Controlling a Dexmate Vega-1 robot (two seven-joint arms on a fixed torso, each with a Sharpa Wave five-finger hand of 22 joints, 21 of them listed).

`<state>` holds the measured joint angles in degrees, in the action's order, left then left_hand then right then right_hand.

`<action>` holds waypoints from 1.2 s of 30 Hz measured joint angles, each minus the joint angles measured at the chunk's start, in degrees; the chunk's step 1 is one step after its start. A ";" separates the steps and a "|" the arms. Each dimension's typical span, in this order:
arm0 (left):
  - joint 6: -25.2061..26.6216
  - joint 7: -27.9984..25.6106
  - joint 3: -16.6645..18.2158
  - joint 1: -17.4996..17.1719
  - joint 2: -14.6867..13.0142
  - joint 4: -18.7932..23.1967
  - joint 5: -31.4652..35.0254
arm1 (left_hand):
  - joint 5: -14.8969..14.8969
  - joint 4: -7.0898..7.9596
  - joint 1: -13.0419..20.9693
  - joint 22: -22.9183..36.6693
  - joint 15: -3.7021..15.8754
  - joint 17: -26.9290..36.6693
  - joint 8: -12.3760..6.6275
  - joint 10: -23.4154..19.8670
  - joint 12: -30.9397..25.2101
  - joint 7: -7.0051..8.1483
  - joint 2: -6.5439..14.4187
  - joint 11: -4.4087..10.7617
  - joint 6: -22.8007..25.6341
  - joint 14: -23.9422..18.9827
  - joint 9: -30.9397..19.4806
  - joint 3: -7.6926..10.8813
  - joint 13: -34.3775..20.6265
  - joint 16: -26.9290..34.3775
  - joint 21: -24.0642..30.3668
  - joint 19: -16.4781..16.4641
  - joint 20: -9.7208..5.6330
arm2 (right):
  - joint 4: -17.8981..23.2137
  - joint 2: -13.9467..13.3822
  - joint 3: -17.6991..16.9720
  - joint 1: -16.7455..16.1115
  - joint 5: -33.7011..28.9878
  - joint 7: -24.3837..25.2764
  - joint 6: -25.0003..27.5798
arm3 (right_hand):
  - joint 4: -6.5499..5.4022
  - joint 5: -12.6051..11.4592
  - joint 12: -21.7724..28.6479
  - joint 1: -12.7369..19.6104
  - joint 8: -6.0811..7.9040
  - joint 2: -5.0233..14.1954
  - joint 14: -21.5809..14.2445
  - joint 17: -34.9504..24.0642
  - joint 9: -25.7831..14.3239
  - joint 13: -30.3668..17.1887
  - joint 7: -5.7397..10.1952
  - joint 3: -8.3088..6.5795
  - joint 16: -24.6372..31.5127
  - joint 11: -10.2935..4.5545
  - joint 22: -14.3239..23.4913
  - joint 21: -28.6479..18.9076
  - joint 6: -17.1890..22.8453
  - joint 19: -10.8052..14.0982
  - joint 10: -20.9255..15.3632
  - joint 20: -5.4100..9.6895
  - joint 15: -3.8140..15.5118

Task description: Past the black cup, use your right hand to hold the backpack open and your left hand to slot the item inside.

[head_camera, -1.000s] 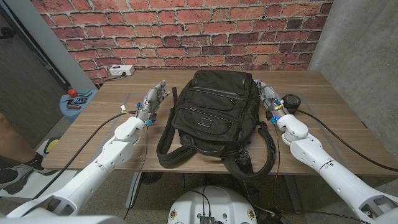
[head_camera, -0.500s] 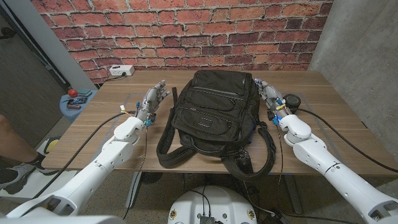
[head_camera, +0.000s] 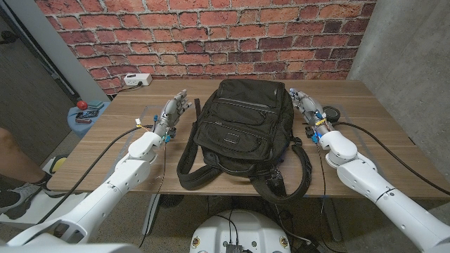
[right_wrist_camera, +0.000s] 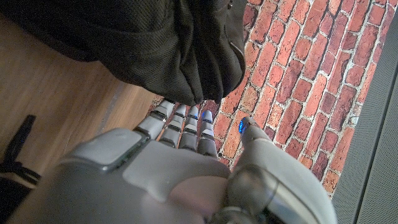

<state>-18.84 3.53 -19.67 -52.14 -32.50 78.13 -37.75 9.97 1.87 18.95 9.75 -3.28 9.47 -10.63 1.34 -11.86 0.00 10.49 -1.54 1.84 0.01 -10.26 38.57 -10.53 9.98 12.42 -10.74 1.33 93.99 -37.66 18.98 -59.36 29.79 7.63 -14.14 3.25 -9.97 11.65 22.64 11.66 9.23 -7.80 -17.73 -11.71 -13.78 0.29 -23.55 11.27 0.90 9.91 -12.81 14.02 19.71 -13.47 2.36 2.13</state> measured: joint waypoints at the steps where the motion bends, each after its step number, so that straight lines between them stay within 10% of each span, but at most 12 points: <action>1: -0.07 0.00 0.01 0.00 0.00 0.00 0.05 | 0.00 -0.10 0.00 0.00 0.00 0.00 0.00 0.00 0.00 0.00 0.00 0.00 0.00 0.00 0.00 0.07 0.00 0.00 0.00 0.00 0.00 | 0.54 -0.38 -0.14 -0.27 -0.36 0.16 0.15 | 0.00 0.00 0.00 0.00 0.00 0.00 0.00 0.14 0.00 0.00 0.00 0.00 0.00 0.00 -0.03 0.00 0.00 0.00 0.00 0.00 0.00; 36: 1.87 -5.27 3.01 -8.35 -4.93 12.25 0.77 | 0.06 -1.58 0.88 0.00 -0.31 0.00 0.00 -0.21 0.00 0.00 -0.25 -0.21 0.62 -0.32 0.01 -0.16 0.00 0.00 -0.43 0.00 0.00 | 11.12 -7.04 -3.73 -8.07 -7.09 5.37 4.50 | 1.84 -0.21 0.23 1.81 0.22 -0.16 -0.97 1.25 -0.01 0.54 -0.18 -0.26 0.44 0.39 -0.05 0.45 1.12 1.46 -0.83 0.01 -0.08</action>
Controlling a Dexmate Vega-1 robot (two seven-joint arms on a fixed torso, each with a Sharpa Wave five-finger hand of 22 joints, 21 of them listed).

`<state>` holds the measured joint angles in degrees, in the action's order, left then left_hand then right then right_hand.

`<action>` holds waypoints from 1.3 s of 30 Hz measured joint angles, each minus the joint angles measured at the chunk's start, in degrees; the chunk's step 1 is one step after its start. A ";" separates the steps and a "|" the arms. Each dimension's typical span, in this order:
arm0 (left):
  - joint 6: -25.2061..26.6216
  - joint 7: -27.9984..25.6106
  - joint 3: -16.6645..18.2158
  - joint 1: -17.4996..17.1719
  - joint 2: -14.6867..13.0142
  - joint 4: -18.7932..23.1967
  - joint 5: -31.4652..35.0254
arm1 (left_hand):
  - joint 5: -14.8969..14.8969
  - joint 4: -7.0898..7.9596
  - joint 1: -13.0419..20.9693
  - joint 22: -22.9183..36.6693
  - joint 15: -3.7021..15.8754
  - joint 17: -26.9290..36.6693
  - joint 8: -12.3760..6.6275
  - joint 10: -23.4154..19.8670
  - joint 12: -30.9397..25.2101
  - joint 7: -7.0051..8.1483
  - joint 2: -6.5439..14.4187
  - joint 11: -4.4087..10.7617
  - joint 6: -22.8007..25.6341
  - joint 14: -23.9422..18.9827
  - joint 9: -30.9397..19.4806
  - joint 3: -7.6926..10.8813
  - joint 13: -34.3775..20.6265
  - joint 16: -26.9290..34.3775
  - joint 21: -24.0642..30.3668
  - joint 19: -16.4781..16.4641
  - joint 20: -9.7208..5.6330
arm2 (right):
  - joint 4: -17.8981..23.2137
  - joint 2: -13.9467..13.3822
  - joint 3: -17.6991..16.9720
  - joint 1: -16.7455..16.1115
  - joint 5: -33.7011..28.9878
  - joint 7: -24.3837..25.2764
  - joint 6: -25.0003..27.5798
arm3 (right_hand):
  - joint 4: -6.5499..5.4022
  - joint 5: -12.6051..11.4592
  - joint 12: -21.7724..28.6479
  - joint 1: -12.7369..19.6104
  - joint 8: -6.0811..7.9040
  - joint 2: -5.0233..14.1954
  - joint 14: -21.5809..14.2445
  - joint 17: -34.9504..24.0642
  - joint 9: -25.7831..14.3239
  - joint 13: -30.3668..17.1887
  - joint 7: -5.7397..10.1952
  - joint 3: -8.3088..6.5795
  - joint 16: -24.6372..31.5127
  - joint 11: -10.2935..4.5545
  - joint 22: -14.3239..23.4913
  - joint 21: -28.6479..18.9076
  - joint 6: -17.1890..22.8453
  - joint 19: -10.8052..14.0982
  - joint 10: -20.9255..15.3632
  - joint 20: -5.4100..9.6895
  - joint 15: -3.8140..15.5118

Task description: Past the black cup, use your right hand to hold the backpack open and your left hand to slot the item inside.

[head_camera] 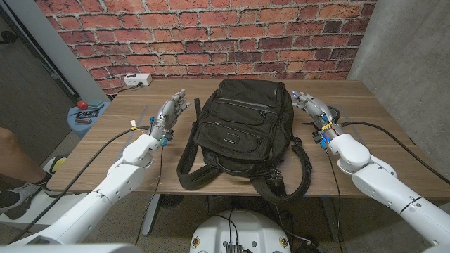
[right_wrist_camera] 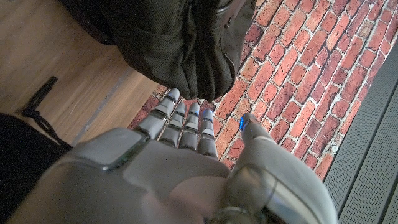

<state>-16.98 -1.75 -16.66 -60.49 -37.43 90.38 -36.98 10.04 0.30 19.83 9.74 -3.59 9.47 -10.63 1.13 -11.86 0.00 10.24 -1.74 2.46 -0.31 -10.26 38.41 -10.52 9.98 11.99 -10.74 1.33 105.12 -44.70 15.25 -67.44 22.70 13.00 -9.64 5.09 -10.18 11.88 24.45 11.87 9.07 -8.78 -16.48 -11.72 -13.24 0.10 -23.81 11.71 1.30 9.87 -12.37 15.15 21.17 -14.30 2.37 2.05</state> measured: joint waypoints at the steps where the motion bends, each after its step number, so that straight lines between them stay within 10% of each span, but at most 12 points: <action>1: 0.07 -0.29 0.05 -0.10 -0.05 0.09 0.04 | 0.16 0.00 0.25 0.00 0.00 0.00 0.00 0.00 0.00 0.00 -0.15 0.00 0.00 0.00 0.00 0.00 0.00 0.00 0.00 0.00 0.00 | 0.32 -0.11 -0.09 -0.23 -0.10 0.09 0.05 | 0.06 0.00 0.00 0.00 0.00 0.00 -0.07 0.00 0.00 0.00 -0.03 -0.06 0.00 0.00 -0.01 0.00 0.14 0.00 0.00 0.00 0.07; 39: 2.35 -3.75 7.18 -11.11 -7.57 11.11 1.36 | 0.38 -1.83 1.39 0.00 -0.31 0.00 0.00 0.00 0.00 -0.30 0.12 0.00 0.30 0.31 0.00 0.08 0.00 0.00 -0.34 0.21 0.21 | 12.58 -4.30 -3.85 -8.94 -15.76 8.20 9.20 | 4.01 -0.24 0.66 4.16 0.89 -1.55 -2.63 1.98 -0.01 -0.01 0.39 -0.38 0.52 -0.71 -0.27 0.00 3.06 2.14 -2.76 0.09 0.20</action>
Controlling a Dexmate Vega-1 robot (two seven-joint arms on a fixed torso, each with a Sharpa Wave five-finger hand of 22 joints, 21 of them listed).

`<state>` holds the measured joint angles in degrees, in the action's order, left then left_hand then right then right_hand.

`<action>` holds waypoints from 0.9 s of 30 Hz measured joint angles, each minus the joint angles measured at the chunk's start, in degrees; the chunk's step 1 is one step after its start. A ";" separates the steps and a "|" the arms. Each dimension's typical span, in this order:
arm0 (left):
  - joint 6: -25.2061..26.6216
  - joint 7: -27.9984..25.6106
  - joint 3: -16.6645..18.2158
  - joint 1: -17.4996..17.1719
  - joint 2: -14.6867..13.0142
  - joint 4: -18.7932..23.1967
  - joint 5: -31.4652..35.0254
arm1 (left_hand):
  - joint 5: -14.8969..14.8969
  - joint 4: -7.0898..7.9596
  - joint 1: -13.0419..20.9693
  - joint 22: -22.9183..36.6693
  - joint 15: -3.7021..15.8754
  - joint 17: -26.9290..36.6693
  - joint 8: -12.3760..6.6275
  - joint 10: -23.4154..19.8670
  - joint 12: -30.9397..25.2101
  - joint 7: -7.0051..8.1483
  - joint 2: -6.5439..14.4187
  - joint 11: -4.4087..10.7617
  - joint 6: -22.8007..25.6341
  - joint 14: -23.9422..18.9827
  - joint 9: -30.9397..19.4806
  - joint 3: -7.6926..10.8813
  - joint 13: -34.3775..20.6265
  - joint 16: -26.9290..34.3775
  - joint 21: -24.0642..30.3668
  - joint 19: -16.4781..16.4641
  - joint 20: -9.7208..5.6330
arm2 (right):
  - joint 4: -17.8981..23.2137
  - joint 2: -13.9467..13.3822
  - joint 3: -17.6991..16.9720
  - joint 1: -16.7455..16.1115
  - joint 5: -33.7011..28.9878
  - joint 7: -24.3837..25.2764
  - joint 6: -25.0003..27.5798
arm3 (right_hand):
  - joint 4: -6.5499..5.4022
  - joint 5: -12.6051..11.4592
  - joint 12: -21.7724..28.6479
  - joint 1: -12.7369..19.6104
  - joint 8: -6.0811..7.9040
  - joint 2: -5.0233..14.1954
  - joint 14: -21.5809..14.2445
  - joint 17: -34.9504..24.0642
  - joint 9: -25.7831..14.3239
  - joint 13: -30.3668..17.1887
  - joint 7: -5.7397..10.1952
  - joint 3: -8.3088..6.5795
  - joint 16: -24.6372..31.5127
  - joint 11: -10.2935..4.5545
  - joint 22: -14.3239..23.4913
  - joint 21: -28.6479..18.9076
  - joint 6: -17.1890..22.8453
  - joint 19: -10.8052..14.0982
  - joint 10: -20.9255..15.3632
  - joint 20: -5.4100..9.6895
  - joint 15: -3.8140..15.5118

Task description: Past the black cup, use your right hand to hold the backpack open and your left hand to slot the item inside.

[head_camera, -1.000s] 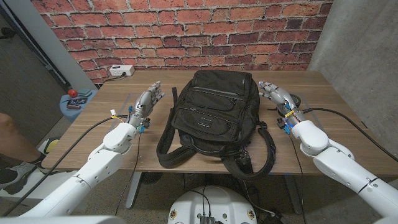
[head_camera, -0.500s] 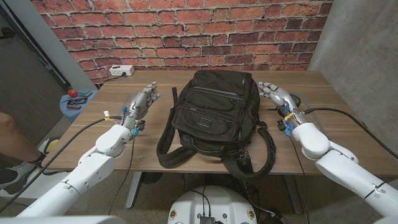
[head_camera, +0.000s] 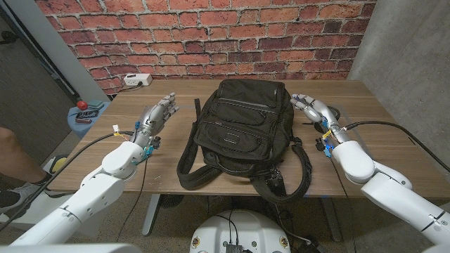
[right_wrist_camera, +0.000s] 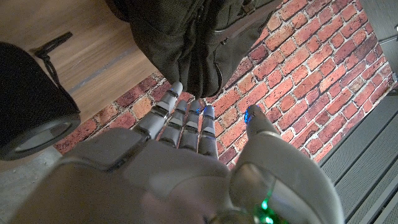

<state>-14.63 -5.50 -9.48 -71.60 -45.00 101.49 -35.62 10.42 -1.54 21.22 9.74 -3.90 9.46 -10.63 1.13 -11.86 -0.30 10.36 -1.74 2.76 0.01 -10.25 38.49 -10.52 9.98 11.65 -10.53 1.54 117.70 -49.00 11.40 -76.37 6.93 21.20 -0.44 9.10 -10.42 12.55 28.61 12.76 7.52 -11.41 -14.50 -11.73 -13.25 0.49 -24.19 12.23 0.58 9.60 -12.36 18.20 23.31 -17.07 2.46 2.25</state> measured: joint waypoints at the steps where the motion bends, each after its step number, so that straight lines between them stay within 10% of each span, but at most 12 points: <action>1: 0.34 0.00 0.23 -0.32 -0.29 0.28 0.00 | 0.00 -0.21 0.41 0.00 0.00 0.00 0.00 0.00 0.00 0.00 0.01 0.00 0.00 0.00 0.00 0.07 0.00 0.00 0.00 0.00 0.00 | 0.43 -0.10 -0.11 -0.33 -0.40 0.07 0.26 | 0.00 -0.19 0.00 0.51 0.00 -0.09 -0.09 0.11 0.00 0.00 0.00 0.00 0.28 -0.06 0.00 0.00 0.16 0.00 -0.06 0.00 0.08; 27: 5.61 0.90 7.85 -9.56 -6.60 8.21 -0.80 | 0.00 -0.53 0.75 0.00 0.00 0.00 0.00 0.00 0.00 -0.22 0.13 0.00 0.21 0.00 0.00 -0.25 0.00 0.00 0.01 0.00 0.00 | 10.18 -0.43 -1.60 -6.89 -11.94 4.88 11.78 | 1.02 -0.21 1.67 6.38 1.23 -2.49 -6.23 1.73 -0.01 -0.01 -0.34 0.56 1.98 0.41 0.01 0.00 5.66 6.08 -5.73 -0.18 0.08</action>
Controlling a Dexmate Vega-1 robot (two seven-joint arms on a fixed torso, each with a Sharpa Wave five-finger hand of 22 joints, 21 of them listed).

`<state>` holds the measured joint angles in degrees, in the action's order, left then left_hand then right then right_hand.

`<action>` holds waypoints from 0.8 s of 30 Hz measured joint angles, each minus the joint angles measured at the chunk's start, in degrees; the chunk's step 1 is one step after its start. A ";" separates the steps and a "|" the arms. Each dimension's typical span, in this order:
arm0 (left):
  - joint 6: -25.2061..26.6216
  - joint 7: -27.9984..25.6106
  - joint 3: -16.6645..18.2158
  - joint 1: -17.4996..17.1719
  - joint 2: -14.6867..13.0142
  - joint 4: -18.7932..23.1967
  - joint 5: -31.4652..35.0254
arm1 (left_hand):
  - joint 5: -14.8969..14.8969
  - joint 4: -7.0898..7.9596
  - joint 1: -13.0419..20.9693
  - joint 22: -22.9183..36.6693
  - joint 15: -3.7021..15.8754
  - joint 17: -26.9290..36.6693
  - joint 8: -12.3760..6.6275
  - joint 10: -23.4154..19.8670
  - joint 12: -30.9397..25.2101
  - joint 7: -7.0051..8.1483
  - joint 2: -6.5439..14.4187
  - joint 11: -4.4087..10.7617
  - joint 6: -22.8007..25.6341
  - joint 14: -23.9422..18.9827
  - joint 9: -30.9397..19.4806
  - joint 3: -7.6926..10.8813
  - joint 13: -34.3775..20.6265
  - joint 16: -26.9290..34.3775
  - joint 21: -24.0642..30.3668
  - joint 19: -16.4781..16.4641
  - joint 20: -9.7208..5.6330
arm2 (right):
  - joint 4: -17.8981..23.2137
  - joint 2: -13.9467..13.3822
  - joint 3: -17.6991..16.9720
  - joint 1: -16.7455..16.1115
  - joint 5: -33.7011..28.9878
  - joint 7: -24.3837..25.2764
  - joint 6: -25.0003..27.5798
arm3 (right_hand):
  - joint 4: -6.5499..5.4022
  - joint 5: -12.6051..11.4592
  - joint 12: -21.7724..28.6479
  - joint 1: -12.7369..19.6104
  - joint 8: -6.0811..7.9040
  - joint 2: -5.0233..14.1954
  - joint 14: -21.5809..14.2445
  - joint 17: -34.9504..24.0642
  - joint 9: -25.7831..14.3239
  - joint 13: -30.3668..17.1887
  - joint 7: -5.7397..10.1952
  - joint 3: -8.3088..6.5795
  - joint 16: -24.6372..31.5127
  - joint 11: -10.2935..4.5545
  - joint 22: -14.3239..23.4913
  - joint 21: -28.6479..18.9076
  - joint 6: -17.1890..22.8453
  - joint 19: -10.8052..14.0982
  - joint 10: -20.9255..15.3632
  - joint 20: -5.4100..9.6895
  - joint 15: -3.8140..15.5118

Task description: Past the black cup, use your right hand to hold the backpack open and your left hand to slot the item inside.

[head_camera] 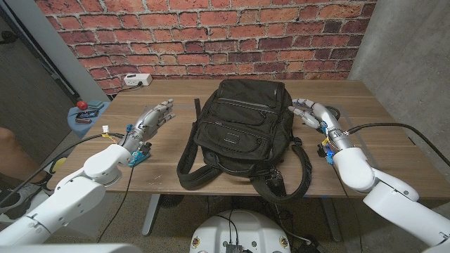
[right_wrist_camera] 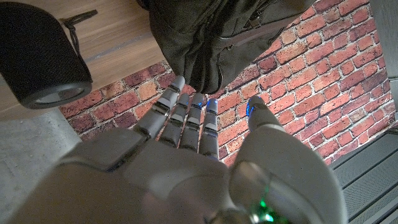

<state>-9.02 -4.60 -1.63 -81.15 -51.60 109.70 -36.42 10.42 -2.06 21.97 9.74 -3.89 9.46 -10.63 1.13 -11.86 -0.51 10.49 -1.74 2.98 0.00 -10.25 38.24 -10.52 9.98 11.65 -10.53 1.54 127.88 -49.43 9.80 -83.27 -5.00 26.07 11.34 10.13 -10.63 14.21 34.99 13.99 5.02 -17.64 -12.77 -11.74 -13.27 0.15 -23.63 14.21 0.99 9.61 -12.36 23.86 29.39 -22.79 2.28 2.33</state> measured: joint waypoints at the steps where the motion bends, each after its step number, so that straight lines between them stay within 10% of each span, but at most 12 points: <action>1: 0.14 0.03 0.25 -0.22 -0.10 0.19 0.07 | 0.00 0.00 0.00 0.00 0.00 0.00 0.00 0.00 0.00 0.00 0.00 0.00 0.00 0.00 0.00 0.00 0.00 0.00 0.00 0.00 0.00 | 0.45 0.07 0.00 -0.33 -0.59 0.23 0.59 | 0.00 0.00 0.00 0.08 0.00 -0.09 0.00 0.00 0.00 0.00 0.04 0.00 0.00 0.04 0.00 -0.09 0.11 0.07 -0.31 -0.05 0.00; 24: 2.26 0.99 2.73 -1.31 0.54 2.01 1.58 | 0.00 -0.23 0.44 0.00 0.00 0.00 0.00 0.00 0.00 -0.20 -0.01 0.00 0.20 0.00 0.00 -0.24 0.00 0.00 -0.32 0.00 0.00 | 7.12 0.88 2.57 -4.35 -11.36 2.49 9.53 | 0.23 0.00 0.42 3.06 0.21 -1.81 -2.08 0.40 0.00 0.00 0.14 0.24 0.44 -0.09 0.00 -0.45 2.05 2.21 -2.40 -0.33 0.04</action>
<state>-6.76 -3.61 1.09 -82.47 -51.06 111.71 -34.83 10.41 -2.30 22.41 9.74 -3.89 9.46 -10.63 1.13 -11.86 -0.71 10.48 -1.74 3.18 0.00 -10.25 38.00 -10.52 9.98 11.33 -10.53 1.54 135.00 -48.55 12.37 -87.62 -16.37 28.56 20.88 10.36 -10.62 14.63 38.05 14.20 3.21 -19.72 -12.36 -11.74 -13.27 0.29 -23.39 14.64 0.90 9.61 -12.81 25.91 31.60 -25.19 1.95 2.37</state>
